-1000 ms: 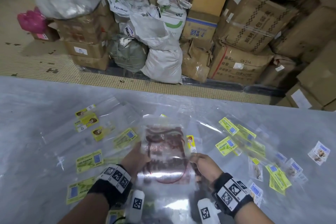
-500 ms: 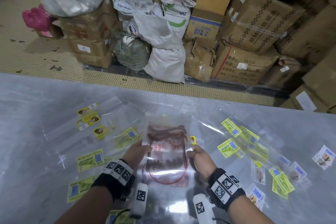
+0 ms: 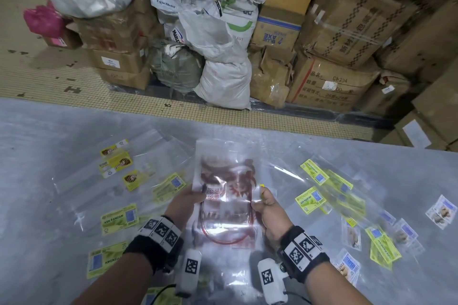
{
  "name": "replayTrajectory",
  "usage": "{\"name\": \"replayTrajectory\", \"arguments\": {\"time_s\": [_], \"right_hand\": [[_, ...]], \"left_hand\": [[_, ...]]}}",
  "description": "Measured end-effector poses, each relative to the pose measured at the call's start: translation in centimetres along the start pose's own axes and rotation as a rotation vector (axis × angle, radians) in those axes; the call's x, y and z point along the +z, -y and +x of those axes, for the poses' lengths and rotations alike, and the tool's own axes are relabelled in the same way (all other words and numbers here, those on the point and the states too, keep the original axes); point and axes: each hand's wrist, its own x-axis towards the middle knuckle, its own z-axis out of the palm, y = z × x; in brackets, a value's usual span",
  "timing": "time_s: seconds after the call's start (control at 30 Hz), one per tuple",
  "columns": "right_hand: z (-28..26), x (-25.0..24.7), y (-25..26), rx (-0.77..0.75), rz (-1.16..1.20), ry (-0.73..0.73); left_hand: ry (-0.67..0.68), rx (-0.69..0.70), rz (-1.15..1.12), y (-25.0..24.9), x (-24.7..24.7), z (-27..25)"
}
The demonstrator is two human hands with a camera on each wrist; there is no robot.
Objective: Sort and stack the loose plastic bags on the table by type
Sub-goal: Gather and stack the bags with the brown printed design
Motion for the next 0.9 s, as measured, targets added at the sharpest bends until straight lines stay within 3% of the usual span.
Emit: {"name": "replayTrajectory", "arguments": {"time_s": [0.13,0.3,0.53,0.77,0.9], "right_hand": [[-0.2,-0.1,0.4,-0.009,-0.026,0.016],[0.0,-0.2,2.0,-0.031,-0.028,0.091],[0.5,-0.2,2.6,-0.064,0.020,0.107],[0.7,-1.4,-0.1,0.087,-0.066,0.132],[0.6,-2.1,-0.7,0.055,-0.157,0.173]], "left_hand": [[0.048,-0.036,-0.063,-0.1,-0.4,-0.2],[0.009,0.077,-0.013,-0.5,-0.2,0.8],[-0.065,-0.016,-0.110,-1.4,0.2,1.1],[-0.120,-0.080,-0.338,-0.5,-0.1,0.9],[-0.074,-0.114,-0.214,-0.6,0.5,-0.2]]}}
